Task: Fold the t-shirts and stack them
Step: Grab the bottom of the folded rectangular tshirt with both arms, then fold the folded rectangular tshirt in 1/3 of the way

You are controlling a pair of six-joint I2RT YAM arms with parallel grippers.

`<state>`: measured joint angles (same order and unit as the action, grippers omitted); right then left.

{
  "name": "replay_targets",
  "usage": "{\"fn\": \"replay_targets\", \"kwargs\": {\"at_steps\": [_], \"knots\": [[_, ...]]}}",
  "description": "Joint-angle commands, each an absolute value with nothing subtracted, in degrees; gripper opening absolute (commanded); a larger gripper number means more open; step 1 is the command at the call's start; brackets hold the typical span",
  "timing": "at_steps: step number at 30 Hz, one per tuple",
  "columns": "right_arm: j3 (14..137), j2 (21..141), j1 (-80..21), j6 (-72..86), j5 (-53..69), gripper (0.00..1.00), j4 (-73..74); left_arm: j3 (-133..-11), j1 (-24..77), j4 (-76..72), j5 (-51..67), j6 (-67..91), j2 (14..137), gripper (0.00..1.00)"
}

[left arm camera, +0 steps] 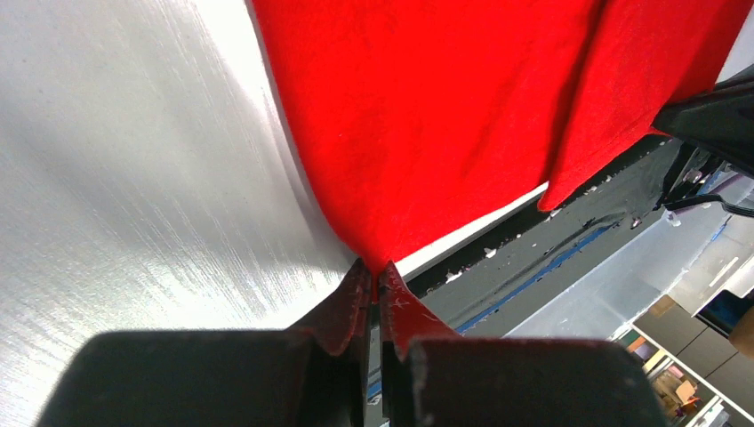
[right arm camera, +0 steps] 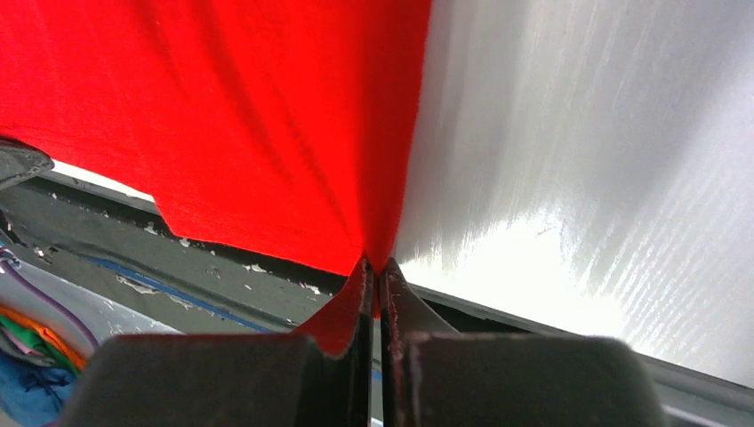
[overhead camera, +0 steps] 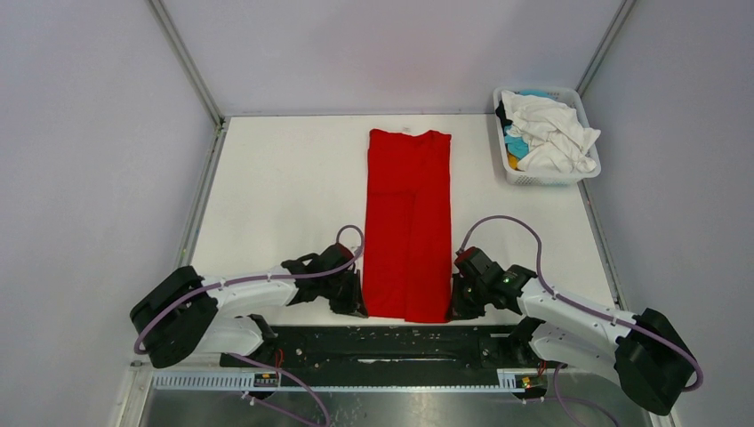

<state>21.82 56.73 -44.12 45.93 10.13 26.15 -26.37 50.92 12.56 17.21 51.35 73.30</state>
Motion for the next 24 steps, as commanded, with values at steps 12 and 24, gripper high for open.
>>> {"fn": "replay_targets", "kwargs": {"at_steps": [12, 24], "knots": [[22.34, 48.92, -46.76, 45.48, 14.58, 0.00, 27.99, -22.45, 54.63, 10.39, 21.90, 54.44, 63.54, 0.00], [32.29, 53.14, -45.57, 42.53, 2.26, 0.00, 25.75, -35.68, 44.33, 13.90, 24.03, 44.72, 70.20, 0.00]]}}
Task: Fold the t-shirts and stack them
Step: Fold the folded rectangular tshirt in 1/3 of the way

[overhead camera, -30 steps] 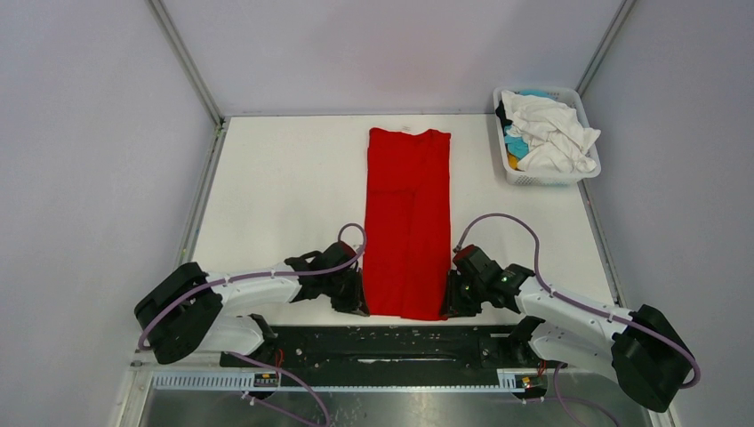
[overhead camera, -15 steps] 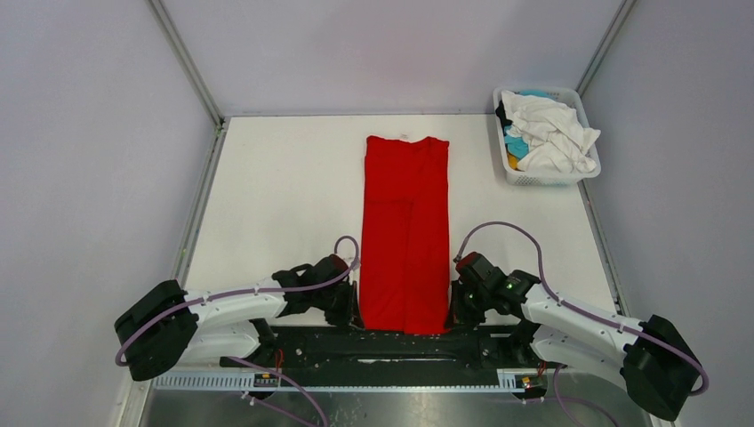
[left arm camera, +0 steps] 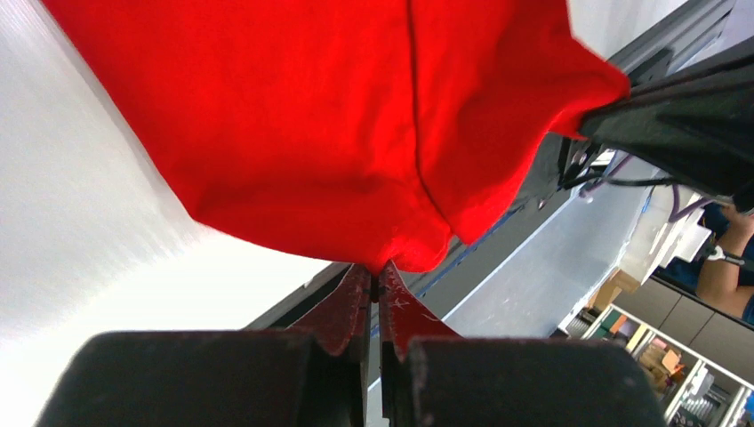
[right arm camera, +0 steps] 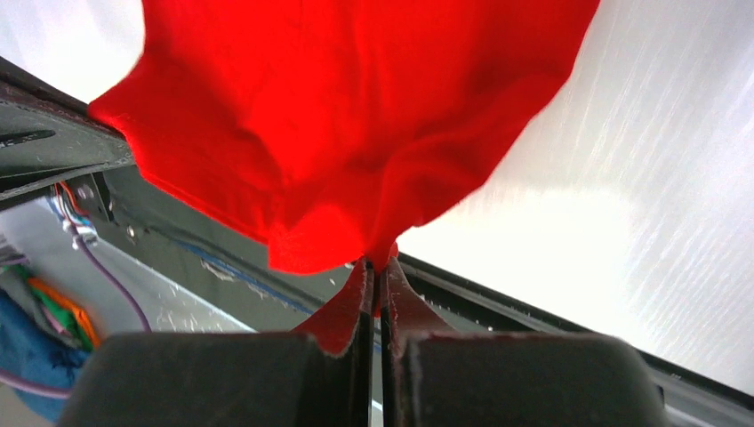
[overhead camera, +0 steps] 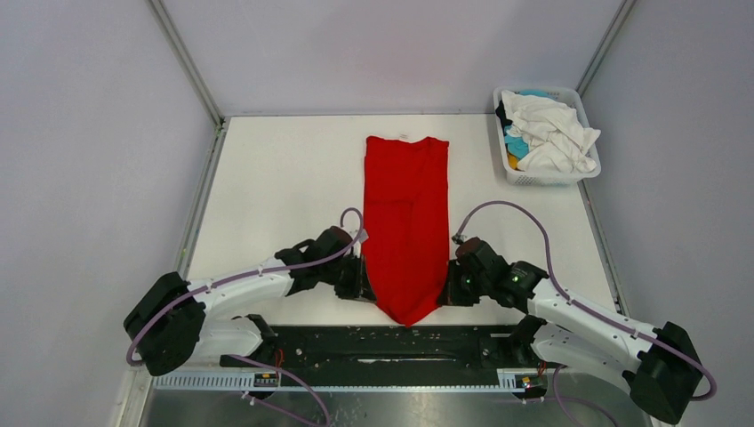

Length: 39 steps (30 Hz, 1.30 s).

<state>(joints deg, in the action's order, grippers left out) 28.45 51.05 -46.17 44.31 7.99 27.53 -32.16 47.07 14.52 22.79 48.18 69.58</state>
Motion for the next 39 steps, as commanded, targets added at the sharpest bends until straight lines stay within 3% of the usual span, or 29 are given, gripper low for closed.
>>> {"fn": "replay_targets", "kwargs": {"at_steps": [1, 7, 14, 30, 34, 37, 39], "knots": [[32.93, 53.86, -44.64, 42.35, 2.18, 0.00, 24.65, -36.21, 43.19, 13.53, 24.08, 44.33, 70.38, 0.00], [37.23, 60.28, -34.48, 42.21, 5.22, 0.00, 15.47, -42.12, 36.55, 8.81, 21.28, 44.18, 75.60, 0.00], [45.85, 71.66, -27.21, 39.18, 4.68, 0.00, 14.91, -53.18, 30.50, 8.67, 18.27, 42.54, 86.59, 0.00], [57.29, 88.10, -19.87, 37.53, 5.17, 0.00, 10.48, -68.40, 25.99, 12.87, 14.22, 36.97, 101.79, 0.00], [58.76, 91.74, -18.84, 37.44, 5.61, 0.05, 8.90, -70.40, 25.84, 13.67, 13.23, 36.66, 104.30, 0.00], [60.55, 95.38, -17.82, 37.56, 6.06, 0.09, 8.39, -71.86, 25.39, 13.91, 11.76, 36.78, 105.62, 0.09], [61.99, 97.34, -16.96, 37.78, 6.11, 0.22, 7.77, -74.23, 24.85, 15.48, 11.72, 36.89, 106.81, 0.13]]}}
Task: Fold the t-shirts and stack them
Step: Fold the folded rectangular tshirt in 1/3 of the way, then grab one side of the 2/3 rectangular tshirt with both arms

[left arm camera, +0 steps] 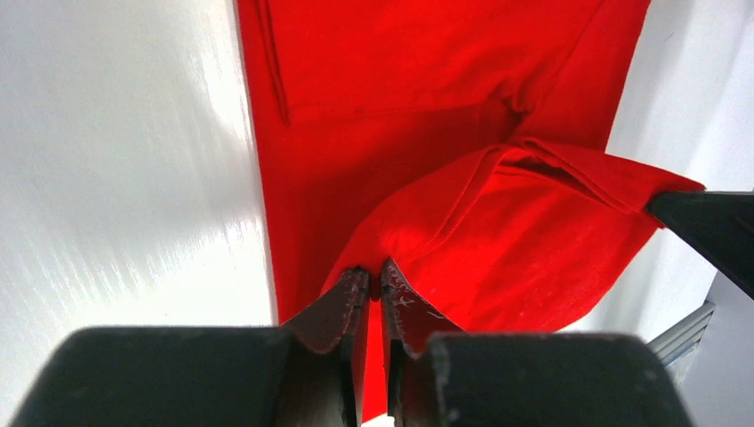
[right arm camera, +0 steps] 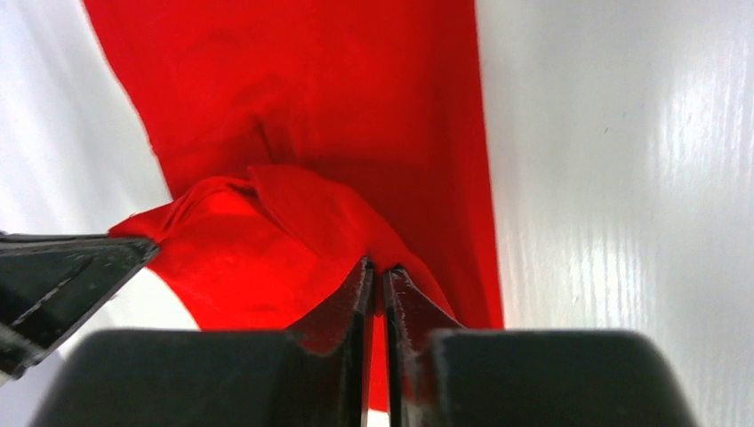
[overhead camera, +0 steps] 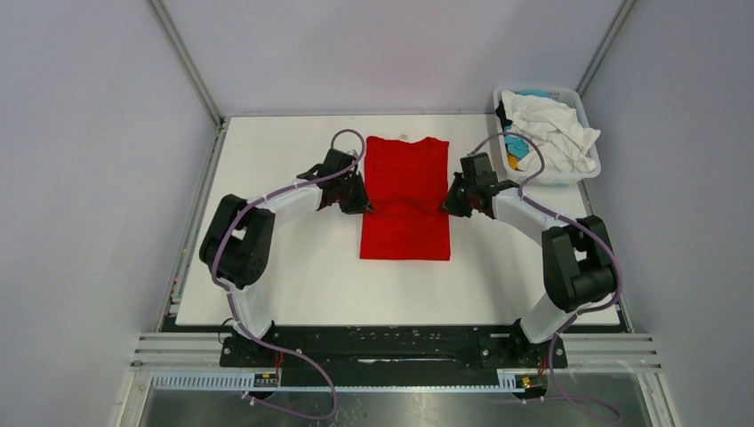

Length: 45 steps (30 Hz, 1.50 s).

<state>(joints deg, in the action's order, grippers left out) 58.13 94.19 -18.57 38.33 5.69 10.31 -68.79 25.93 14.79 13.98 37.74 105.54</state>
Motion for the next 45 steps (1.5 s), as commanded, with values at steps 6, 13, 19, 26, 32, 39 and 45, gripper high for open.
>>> {"fn": "replay_targets", "kwargs": {"at_steps": [6, 13, 19, 26, 32, 39, 45], "knots": [[60.87, 94.80, -15.90, 36.46, 7.21, 0.93, 6.90, -70.57, 24.52, 15.81, 11.70, 36.32, 102.24, 0.71], [45.15, 82.00, -15.99, 38.14, 9.74, 0.93, 8.00, -52.76, 25.05, 11.19, 15.88, 38.99, 90.50, 0.76], [34.59, 73.80, -17.80, 40.33, 11.22, 0.91, 9.37, -41.28, 28.08, 8.47, 15.00, 41.95, 84.34, 0.76], [32.87, 77.66, -19.86, 41.02, 14.25, 0.73, 5.70, -40.83, 29.91, 5.51, 15.21, 43.51, 88.56, 0.58], [32.91, 80.79, -20.21, 41.66, 15.08, 0.60, 4.17, -40.87, 31.36, 5.62, 15.96, 44.08, 90.59, 0.36], [32.86, 82.44, -20.35, 41.05, 13.85, 0.49, 5.44, -41.07, 32.39, 5.58, 13.87, 44.98, 92.21, 0.21], [32.35, 84.43, -20.37, 40.91, 12.56, 0.38, 4.99, -42.27, 32.43, 5.51, 10.79, 45.25, 95.01, 0.02]]}}
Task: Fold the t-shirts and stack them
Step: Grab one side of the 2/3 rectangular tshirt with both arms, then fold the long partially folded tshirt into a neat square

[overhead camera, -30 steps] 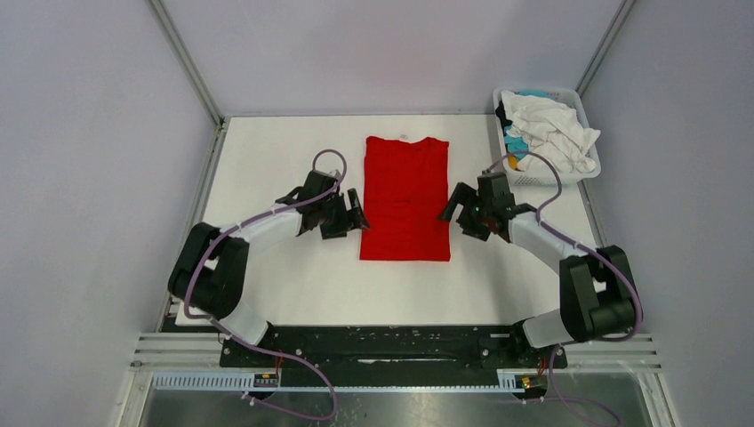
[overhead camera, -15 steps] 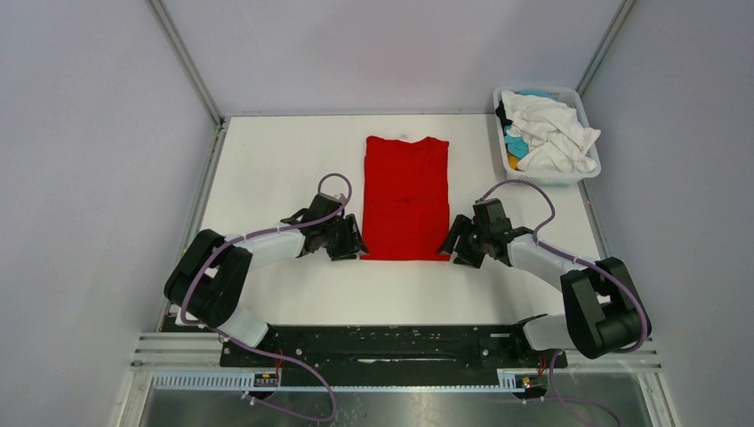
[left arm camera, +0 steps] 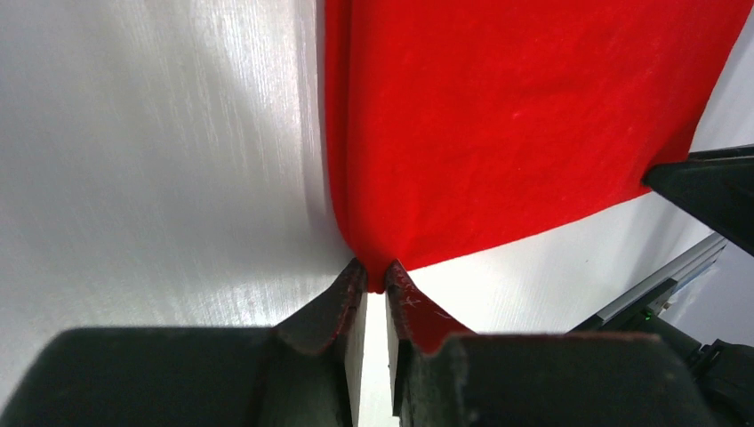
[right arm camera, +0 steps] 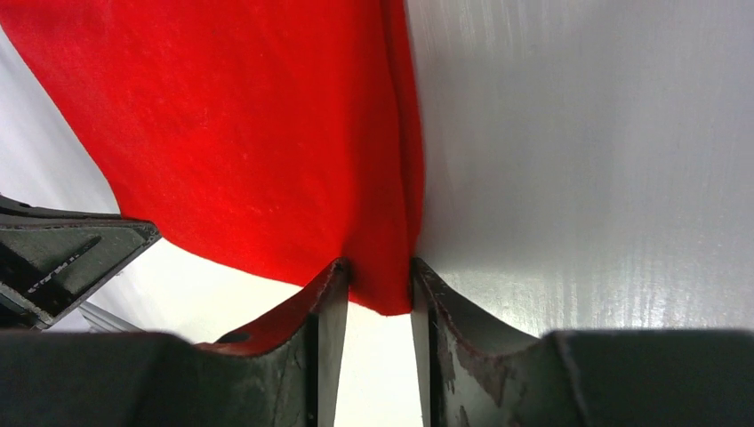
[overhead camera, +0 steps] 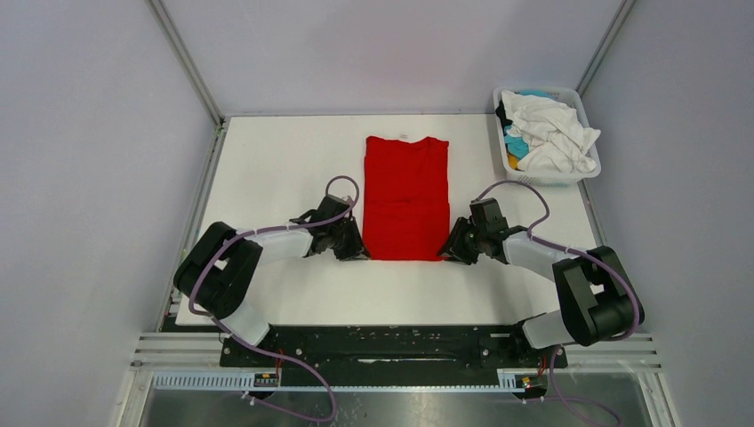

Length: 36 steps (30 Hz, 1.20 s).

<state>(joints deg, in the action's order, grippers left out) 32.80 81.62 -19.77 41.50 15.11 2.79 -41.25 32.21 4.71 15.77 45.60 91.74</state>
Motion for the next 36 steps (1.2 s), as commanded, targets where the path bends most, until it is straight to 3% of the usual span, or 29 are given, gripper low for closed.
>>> {"fn": "replay_targets", "kwargs": {"at_steps": [1, 7, 10, 23, 31, 36], "knots": [[32.42, 84.91, -20.39, 40.83, 12.12, 0.35, 5.03, -42.46, 32.45, 5.40, 10.40, 45.26, 95.56, 0.00], [32.16, 85.41, -20.35, 40.33, 12.59, 0.07, 6.04, -39.61, 32.56, 3.45, 11.20, 45.38, 94.12, 0.00], [31.07, 83.97, -20.52, 39.26, 13.98, 0.01, 6.67, -35.98, 33.23, 3.50, 11.45, 44.75, 90.66, 0.00], [23.49, 67.09, -32.43, 39.69, 15.91, 0.00, 26.46, -23.37, 44.65, 14.68, 9.79, 51.24, 67.30, 0.00], [23.73, 49.01, -35.24, 42.57, 19.95, 0.00, 37.28, -23.86, 51.92, 23.35, 6.84, 55.32, 49.50, 0.00], [27.82, 48.57, -35.20, 40.84, 19.00, 0.00, 37.87, -28.81, 52.09, 24.67, 3.16, 52.53, 47.84, 0.00]]}}
